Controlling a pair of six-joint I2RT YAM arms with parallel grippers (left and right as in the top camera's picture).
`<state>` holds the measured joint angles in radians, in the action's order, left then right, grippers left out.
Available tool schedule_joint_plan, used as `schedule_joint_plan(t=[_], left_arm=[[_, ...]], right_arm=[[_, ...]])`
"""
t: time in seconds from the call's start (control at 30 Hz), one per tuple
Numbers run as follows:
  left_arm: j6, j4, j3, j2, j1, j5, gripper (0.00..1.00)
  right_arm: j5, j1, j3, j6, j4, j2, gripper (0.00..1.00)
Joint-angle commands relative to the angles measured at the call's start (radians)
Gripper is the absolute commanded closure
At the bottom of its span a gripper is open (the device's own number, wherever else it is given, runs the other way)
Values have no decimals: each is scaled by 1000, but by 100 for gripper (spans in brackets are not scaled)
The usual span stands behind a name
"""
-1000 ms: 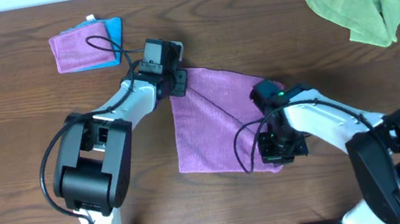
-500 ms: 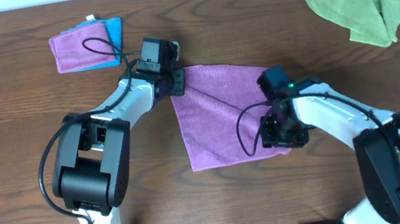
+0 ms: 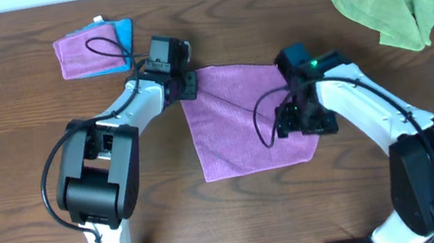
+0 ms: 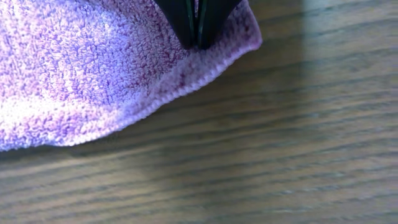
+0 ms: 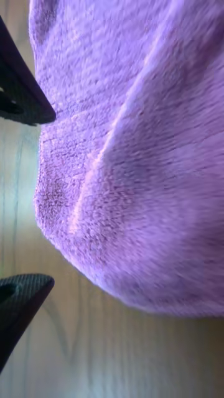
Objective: Fold the cloth
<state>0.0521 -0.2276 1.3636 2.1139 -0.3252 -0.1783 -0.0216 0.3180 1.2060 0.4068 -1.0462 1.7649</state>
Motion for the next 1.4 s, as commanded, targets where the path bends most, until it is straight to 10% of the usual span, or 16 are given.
schedule_joint_plan(t=[0.0, 0.03, 0.1, 0.33, 1.37], left_arm=[[-8, -29, 49, 31, 17, 20, 94], [-8, -39, 63, 31, 20, 19, 89], [-8, -55, 95, 31, 28, -6, 47], [-8, -121, 204, 31, 45, -104, 4], [-31, -671, 236, -153, -35, -254, 1]], right_arm=[[61, -7, 48, -30, 4, 4, 17], [77, -7, 52, -31, 13, 4, 15], [98, -9, 55, -31, 36, 4, 13], [122, -67, 55, -56, 148, 4, 10], [-270, -293, 58, -293, 344, -53, 12]])
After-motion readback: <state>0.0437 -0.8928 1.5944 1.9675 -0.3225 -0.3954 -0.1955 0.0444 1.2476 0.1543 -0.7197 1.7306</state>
